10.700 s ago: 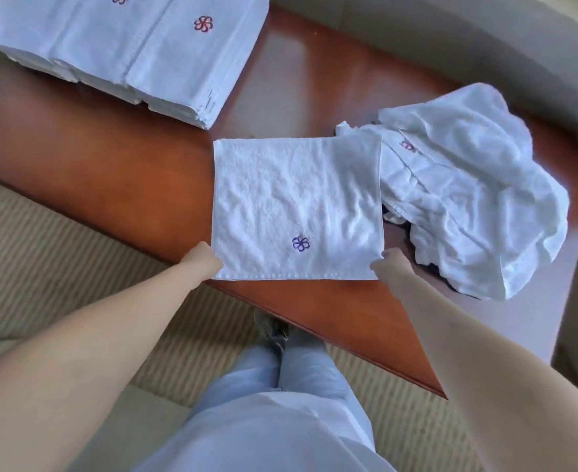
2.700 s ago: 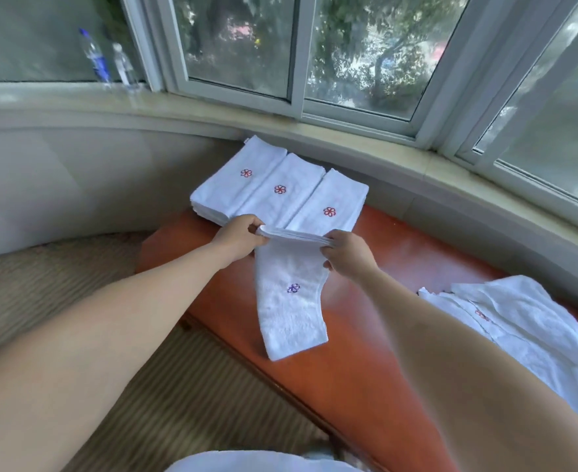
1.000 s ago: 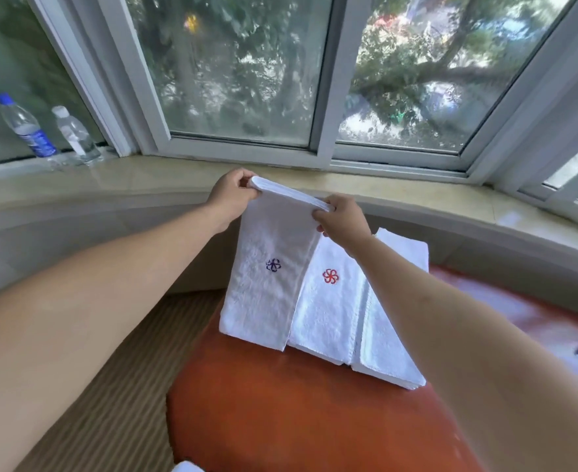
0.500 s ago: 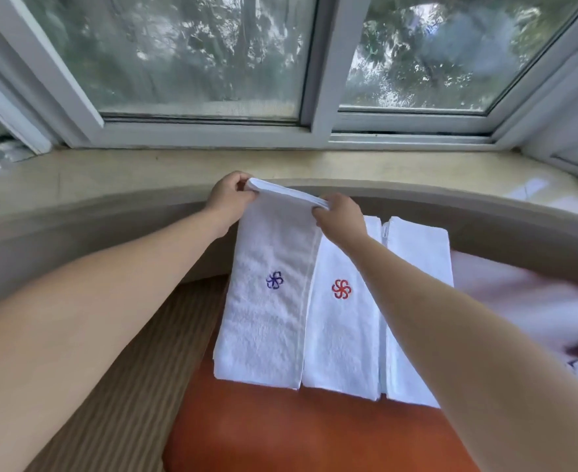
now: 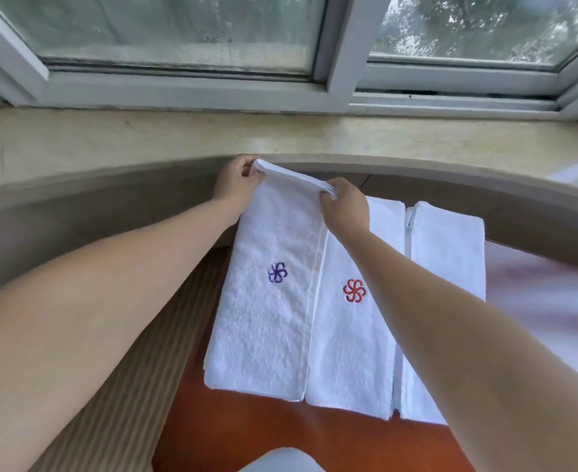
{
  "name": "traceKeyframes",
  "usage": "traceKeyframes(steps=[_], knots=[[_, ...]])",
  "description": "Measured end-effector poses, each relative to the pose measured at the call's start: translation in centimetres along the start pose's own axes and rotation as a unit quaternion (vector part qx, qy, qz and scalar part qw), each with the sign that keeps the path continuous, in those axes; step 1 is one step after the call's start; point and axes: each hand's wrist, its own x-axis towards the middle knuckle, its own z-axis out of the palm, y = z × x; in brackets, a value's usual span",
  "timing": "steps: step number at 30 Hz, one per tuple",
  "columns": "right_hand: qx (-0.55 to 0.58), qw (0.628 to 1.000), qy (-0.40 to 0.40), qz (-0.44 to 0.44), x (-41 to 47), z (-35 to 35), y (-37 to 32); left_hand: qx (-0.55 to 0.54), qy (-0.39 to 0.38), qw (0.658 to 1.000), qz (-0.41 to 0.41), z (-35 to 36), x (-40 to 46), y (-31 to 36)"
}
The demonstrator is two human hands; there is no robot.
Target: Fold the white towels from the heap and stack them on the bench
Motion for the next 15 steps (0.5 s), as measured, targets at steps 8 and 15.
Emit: traceKeyframes(steps=[8,15], knots=[[0.048,0.995,-0.084,-0.022,-2.5,2.1,3.0,0.269,-0.044,0.952,0.136,0.3,-1.0,-2.9],[-0.150,0.970,-0.156,-0.115,-8.6,3.0,5.7,0.529,-0.219,0.792,0.212,-1.2,-6.4,-5.3]])
